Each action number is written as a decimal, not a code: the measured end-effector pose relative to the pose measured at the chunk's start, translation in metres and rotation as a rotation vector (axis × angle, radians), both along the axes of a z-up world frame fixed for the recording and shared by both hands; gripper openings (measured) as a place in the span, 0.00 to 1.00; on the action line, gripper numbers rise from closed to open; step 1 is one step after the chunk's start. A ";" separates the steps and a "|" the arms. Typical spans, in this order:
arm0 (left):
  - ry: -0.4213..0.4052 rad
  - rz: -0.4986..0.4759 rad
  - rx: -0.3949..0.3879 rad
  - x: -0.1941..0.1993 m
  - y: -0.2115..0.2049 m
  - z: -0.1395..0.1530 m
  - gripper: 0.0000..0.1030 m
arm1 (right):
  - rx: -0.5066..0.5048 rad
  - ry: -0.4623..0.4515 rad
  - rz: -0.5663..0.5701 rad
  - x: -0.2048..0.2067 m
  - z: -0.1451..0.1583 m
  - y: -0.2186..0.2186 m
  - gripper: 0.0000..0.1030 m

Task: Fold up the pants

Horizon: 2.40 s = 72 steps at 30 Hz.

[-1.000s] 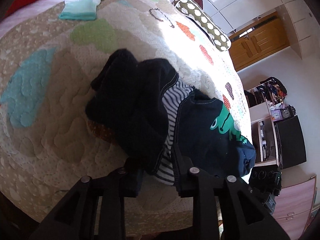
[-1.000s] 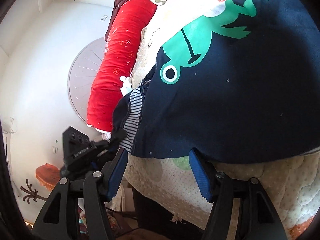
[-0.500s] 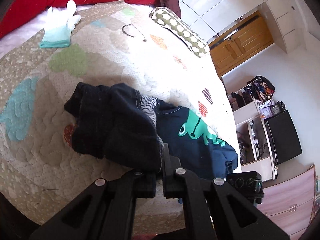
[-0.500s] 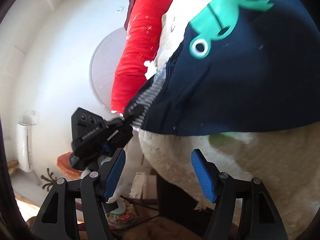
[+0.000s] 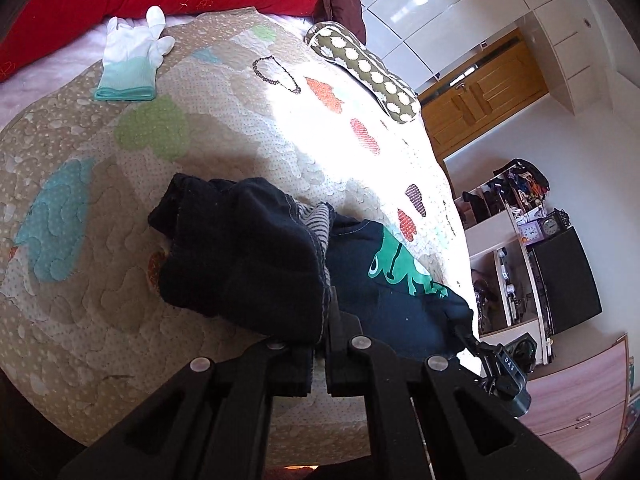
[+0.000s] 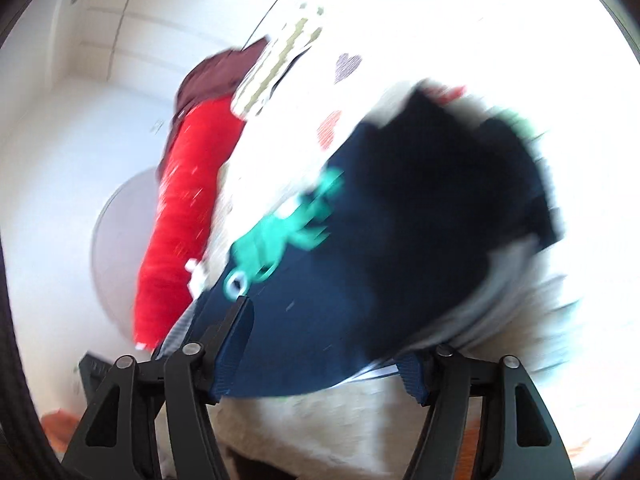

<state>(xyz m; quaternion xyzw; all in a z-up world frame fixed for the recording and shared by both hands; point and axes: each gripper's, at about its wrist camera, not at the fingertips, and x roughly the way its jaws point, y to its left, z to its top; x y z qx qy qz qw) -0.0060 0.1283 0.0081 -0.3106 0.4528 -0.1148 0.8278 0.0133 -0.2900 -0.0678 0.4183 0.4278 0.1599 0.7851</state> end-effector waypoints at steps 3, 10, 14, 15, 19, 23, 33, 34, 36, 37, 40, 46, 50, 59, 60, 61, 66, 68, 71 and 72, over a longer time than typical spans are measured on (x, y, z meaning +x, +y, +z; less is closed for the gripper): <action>0.000 -0.003 0.008 0.004 -0.003 0.000 0.03 | -0.062 0.031 -0.049 0.001 0.003 -0.022 0.12; -0.005 0.029 0.010 0.052 0.008 0.017 0.03 | -0.058 -0.032 0.011 0.031 0.038 -0.014 0.05; 0.009 0.047 0.046 0.114 0.012 0.021 0.04 | -0.079 -0.029 0.002 0.079 0.055 -0.012 0.05; 0.020 0.050 0.057 0.130 0.012 0.019 0.04 | -0.099 -0.019 -0.006 0.093 0.057 -0.011 0.05; 0.093 0.057 0.107 0.191 0.011 -0.005 0.06 | -0.122 0.052 -0.019 0.148 0.046 -0.012 0.06; 0.180 0.041 0.052 0.230 0.022 -0.036 0.13 | -0.219 0.127 -0.042 0.202 0.026 -0.005 0.11; 0.171 0.068 -0.215 0.240 0.054 -0.043 0.36 | -0.253 0.070 -0.115 0.227 0.032 -0.014 0.56; 0.161 0.081 -0.224 0.240 0.056 -0.039 0.44 | -0.283 0.066 -0.131 0.225 0.036 -0.016 0.58; 0.133 0.106 -0.221 0.241 0.060 -0.029 0.47 | -0.333 0.055 -0.146 0.221 0.043 -0.019 0.63; 0.124 0.109 -0.219 0.242 0.062 -0.024 0.48 | -0.352 0.051 -0.146 0.219 0.045 -0.019 0.63; 0.115 0.127 -0.170 0.238 0.065 -0.008 0.48 | -0.411 0.058 -0.143 0.208 0.047 -0.021 0.63; 0.068 0.068 -0.032 0.184 0.051 0.013 0.53 | -0.428 0.094 -0.082 0.189 0.028 -0.016 0.64; 0.081 0.051 -0.037 0.133 0.043 0.005 0.53 | -0.466 0.103 -0.040 0.189 0.018 -0.002 0.24; 0.017 0.114 0.119 0.038 0.040 0.011 0.54 | -0.486 0.163 -0.119 0.155 0.019 -0.021 0.20; 0.010 0.127 0.133 0.031 0.041 0.012 0.54 | -0.484 0.172 -0.133 0.151 0.018 -0.026 0.25; -0.002 0.141 0.153 0.023 0.042 0.013 0.54 | -0.484 0.180 -0.157 0.145 0.020 -0.031 0.39; -0.044 0.188 0.256 -0.005 0.050 0.013 0.58 | -0.555 0.043 -0.191 0.104 0.068 -0.017 0.51; -0.042 0.199 0.273 -0.012 0.055 0.010 0.58 | -0.558 -0.001 -0.110 0.096 0.080 0.010 0.51; -0.033 0.194 0.267 -0.019 0.062 0.006 0.58 | -0.526 -0.021 0.038 0.093 0.077 0.061 0.51; -0.033 0.197 0.271 -0.022 0.065 0.006 0.58 | -0.509 -0.020 0.097 0.093 0.071 0.081 0.51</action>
